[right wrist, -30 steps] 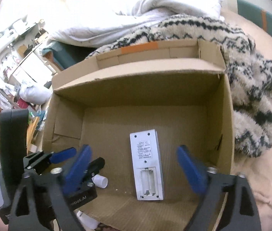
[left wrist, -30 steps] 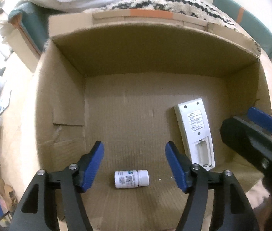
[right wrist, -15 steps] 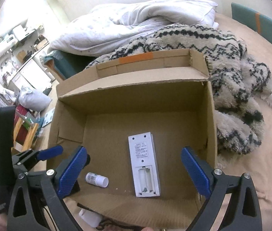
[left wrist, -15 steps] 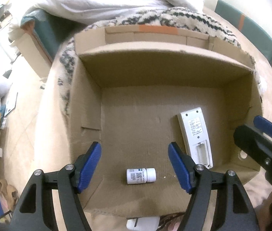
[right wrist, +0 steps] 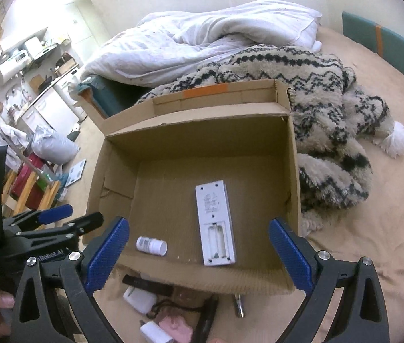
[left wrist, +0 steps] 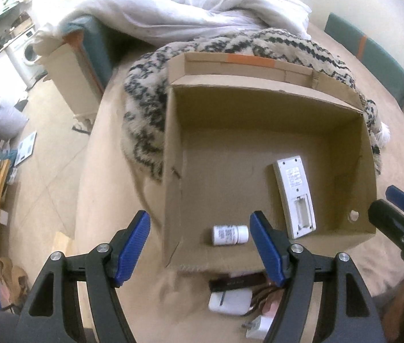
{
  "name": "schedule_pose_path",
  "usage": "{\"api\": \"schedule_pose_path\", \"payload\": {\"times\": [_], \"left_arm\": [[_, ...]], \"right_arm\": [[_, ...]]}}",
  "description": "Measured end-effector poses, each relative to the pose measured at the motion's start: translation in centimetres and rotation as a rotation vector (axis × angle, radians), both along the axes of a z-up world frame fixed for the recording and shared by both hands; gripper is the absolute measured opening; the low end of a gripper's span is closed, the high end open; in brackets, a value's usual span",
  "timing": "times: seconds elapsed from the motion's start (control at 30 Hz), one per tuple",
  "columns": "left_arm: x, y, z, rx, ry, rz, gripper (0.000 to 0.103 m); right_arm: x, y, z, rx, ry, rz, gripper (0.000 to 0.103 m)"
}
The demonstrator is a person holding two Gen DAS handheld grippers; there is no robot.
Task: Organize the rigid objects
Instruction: 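Withdraw both tools from the box toward the remaining items, then grasp the white earbud case with the left tool while the right tool grasps the battery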
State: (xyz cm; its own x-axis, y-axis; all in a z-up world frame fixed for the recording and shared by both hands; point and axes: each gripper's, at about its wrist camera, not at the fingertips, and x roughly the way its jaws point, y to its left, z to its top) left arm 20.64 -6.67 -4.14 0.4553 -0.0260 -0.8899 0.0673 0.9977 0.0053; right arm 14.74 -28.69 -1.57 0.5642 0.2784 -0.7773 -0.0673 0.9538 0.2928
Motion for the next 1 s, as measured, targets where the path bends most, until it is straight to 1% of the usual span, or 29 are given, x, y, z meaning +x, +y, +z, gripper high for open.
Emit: {"api": "schedule_pose_path", "payload": {"times": [0.17,0.27,0.4,0.53,0.6,0.67,0.8,0.83,0.9,1.0], "left_arm": [[-2.0,1.6,-0.3,-0.018,0.011,0.036,0.07],[-2.8,2.6,-1.2,-0.036,0.032,0.061,0.07],[-3.3,3.6,-3.2,-0.055,0.083,0.095,0.07],[-3.0,4.0,-4.8,-0.098,0.152,0.12,0.07],[-3.0,3.7,-5.5,-0.101,0.18,0.117,0.07],[-3.1,2.9,-6.8,-0.098,0.232,0.084,0.07],[-3.4,0.6,-10.0,-0.102,0.368,-0.002,0.07],[-3.5,0.1,-10.6,-0.137,0.364,-0.072,0.07],[-3.6,-1.1,-11.4,-0.117,0.382,-0.108,0.07],[-3.8,-2.5,-12.1,-0.094,0.38,-0.154,0.07]], "right_arm": [[-2.3,-0.5,-0.4,0.05,0.038,-0.006,0.103],[-3.4,-0.9,-1.1,0.052,0.077,-0.024,0.103],[-4.1,-1.9,-3.0,0.07,0.169,-0.085,0.103],[-3.4,-2.4,-5.1,0.088,0.265,-0.133,0.103],[-2.9,-2.4,-6.1,0.105,0.3,-0.141,0.103],[-2.6,-2.1,-6.7,0.109,0.322,-0.139,0.103],[-2.3,-1.4,-7.5,0.106,0.348,-0.116,0.103],[-2.3,-1.2,-7.7,0.109,0.355,-0.107,0.103],[-2.2,-1.0,-8.1,0.118,0.373,-0.096,0.103],[-2.2,-1.4,-8.8,0.128,0.42,-0.104,0.103]]}}
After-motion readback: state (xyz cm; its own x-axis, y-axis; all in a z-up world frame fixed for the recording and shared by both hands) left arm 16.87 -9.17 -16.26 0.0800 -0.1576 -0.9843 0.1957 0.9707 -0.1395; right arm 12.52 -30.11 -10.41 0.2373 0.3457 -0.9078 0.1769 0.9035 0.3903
